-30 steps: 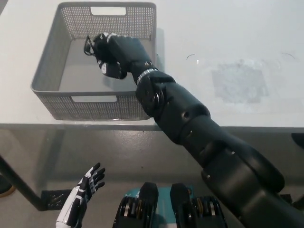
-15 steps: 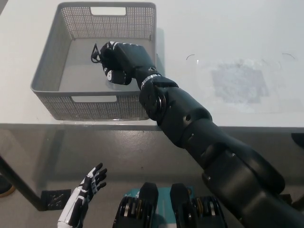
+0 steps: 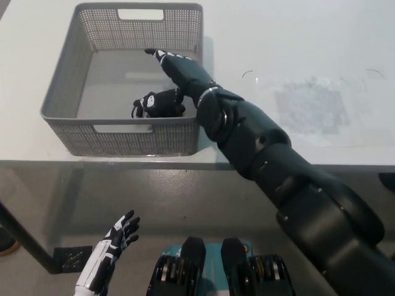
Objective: Use the right hand to pick up a webcam and put it into a container on the left side
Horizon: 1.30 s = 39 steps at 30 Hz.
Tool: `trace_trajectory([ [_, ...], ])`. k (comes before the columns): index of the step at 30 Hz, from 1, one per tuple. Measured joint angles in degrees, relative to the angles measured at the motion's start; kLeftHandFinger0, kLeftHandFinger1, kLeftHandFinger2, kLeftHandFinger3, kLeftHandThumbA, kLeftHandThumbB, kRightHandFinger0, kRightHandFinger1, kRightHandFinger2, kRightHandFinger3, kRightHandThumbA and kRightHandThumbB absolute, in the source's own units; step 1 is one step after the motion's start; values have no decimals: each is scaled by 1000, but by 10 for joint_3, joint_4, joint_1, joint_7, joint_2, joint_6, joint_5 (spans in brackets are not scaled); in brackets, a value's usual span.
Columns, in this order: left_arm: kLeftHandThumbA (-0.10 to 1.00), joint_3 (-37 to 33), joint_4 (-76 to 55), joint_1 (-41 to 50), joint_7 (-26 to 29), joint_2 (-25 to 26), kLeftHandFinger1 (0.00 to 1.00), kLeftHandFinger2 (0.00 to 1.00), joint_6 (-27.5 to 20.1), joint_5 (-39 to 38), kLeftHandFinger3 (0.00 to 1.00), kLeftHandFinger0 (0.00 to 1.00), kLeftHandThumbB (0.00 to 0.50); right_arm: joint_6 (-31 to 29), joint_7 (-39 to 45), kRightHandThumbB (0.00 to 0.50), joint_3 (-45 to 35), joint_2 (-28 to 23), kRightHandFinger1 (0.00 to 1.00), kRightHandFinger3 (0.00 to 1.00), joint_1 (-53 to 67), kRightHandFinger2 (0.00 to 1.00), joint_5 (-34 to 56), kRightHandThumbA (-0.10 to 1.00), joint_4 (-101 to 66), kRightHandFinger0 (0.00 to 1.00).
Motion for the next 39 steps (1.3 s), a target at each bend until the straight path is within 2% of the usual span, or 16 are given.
trace_trajectory([
  [9,916,-1,0,0,0,2,1000,1000,0,2,1000,1000,22,-10,36,412,-68,-27,1000,1000,8,1000,46,1000,-113,1000],
  [13,907,-1,0,0,0,3,1000,1000,0,2,1000,1000,40,-10,45,409,-91,-41,1000,1000,29,1000,62,1000,-210,1000],
  [15,900,-1,1,0,0,3,1000,1000,0,2,1000,1000,25,-7,49,407,-100,-47,1000,1000,47,1000,69,1000,-259,1000],
  [18,901,-1,2,0,0,3,1000,1000,0,2,1000,1000,41,1,55,396,-111,-54,1000,1000,78,1000,77,1000,-326,1000],
  [19,905,-1,2,-1,0,3,1000,1000,0,2,1000,1000,42,4,57,431,-114,-57,1000,1000,89,1000,79,1000,-345,1000],
  [20,915,-1,3,-1,0,3,1000,1000,0,2,1000,1000,38,7,59,390,-117,-59,1000,1000,99,1000,83,1000,-369,1000],
  [23,919,-1,6,-1,0,3,1000,1000,0,2,1000,1000,32,15,63,381,-126,-67,1000,1000,128,1000,91,1000,-426,1000],
  [26,913,-1,10,-1,0,3,1000,1000,1,2,1000,1000,23,25,69,400,-140,-76,1000,1000,165,1000,98,1000,-491,1000],
  [31,892,-1,12,-2,0,3,1000,1000,2,2,1000,1000,19,40,77,402,-155,-96,1000,1000,230,1000,112,1000,-599,1000],
  [32,890,-1,13,-2,0,3,1000,1000,2,2,1000,1000,26,42,79,382,-158,-100,1000,1000,245,1000,115,1000,-618,1000],
  [33,889,-1,13,-2,0,3,1000,1000,3,2,1000,1000,28,45,81,408,-162,-104,1000,1000,257,1000,119,1000,-639,1000],
  [34,887,-1,14,-3,0,3,1000,1000,3,2,1000,1000,29,48,83,350,-166,-108,1000,1000,271,1000,123,1000,-661,1000],
  [37,889,-1,14,-5,0,3,1000,1000,5,2,1000,1000,29,54,87,338,-177,-120,1000,1000,321,1000,141,1000,-730,1000],
  [39,892,-1,14,-7,0,3,1000,1000,6,2,1000,1000,34,55,89,313,-182,-124,1000,1000,349,1000,153,1000,-766,1000],
])
